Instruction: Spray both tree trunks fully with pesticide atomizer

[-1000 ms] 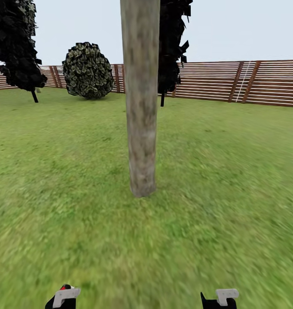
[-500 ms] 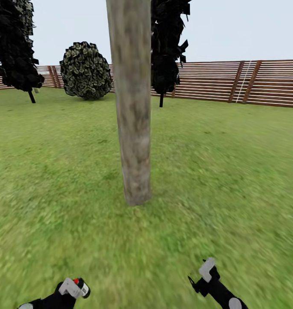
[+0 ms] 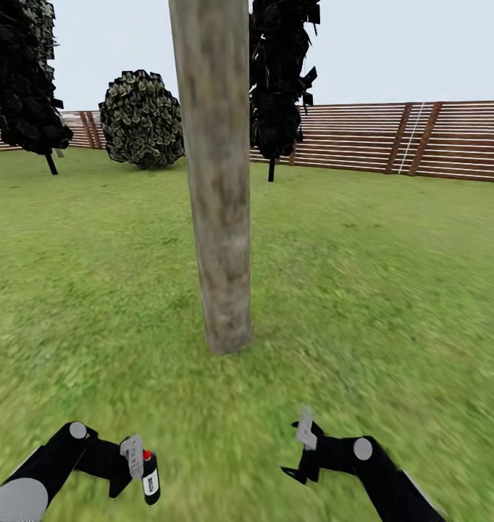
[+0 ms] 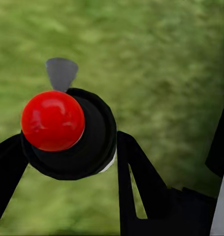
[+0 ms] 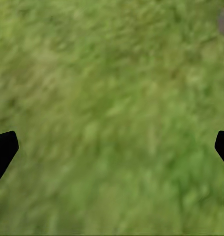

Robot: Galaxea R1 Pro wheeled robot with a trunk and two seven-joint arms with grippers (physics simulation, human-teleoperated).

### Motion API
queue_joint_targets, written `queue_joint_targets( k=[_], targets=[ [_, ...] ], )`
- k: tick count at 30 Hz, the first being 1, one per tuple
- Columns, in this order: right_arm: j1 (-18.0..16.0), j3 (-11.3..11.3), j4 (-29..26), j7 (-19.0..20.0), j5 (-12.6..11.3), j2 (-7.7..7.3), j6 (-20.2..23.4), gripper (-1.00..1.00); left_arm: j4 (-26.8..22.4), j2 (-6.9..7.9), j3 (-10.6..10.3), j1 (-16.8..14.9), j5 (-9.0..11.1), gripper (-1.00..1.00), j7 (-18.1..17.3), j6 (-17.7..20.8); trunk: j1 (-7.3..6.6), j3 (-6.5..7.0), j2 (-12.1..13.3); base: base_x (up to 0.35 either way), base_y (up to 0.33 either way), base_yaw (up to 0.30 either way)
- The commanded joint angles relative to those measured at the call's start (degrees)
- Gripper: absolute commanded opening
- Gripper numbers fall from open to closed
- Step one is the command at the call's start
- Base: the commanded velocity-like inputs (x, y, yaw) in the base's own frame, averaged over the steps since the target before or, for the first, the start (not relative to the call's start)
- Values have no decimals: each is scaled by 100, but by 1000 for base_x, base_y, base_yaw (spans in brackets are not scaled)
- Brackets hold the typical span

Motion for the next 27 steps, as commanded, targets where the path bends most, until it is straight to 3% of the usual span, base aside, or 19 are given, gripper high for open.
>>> queue_joint_targets(
  k=[1, 4, 11, 13, 14, 17, 19, 24, 27],
  targets=[
    [-15, 0, -52, 38, 7, 90, 117, 100, -71, -2, 0, 0, -21, -100, -23, -3, 0, 0, 0, 4, -1, 0],
    [-51, 9, -108, 101, 11, 284, 307, 100, -221, -44, 3, 17, -48, -100, -22, -44, 0, 0, 0, 1, 0, 0],
    [-54, 36, -122, 363, 42, 345, 327, 100, -227, -151, -1, 40, -47, -100, -21, -88, 0, 0, 0, 0, 0, 0],
    [-54, 200, -124, 461, 49, 388, 327, 100, -227, -259, -27, 46, -51, -100, -20, -95, 0, 0, 0, 0, 0, 0],
    [-54, 302, -125, 476, 49, 399, 327, -100, -227, -298, -53, 47, -52, -100, -21, -98, 0, 0, 0, 0, 0, 0],
    [-54, 690, -127, 498, 48, 427, 322, -100, -227, -366, -186, 45, -42, -100, -17, -112, 0, 0, 0, 0, 0, 0],
    [-54, 828, -132, 500, 48, 466, 322, -100, -227, -420, -225, 45, -41, -100, -15, -117, 0, 0, 0, 0, 0, 0],
    [-54, 895, -141, 501, 48, 589, 319, -100, -227, -612, -277, 48, -50, -100, -15, -144, 0, 0, 0, 0, 0, 0],
    [-54, 904, -142, 501, 49, 664, 319, -100, -227, -702, -562, 48, -53, -100, -15, -267, 0, 0, 0, 0, 0, 0]
  ],
)
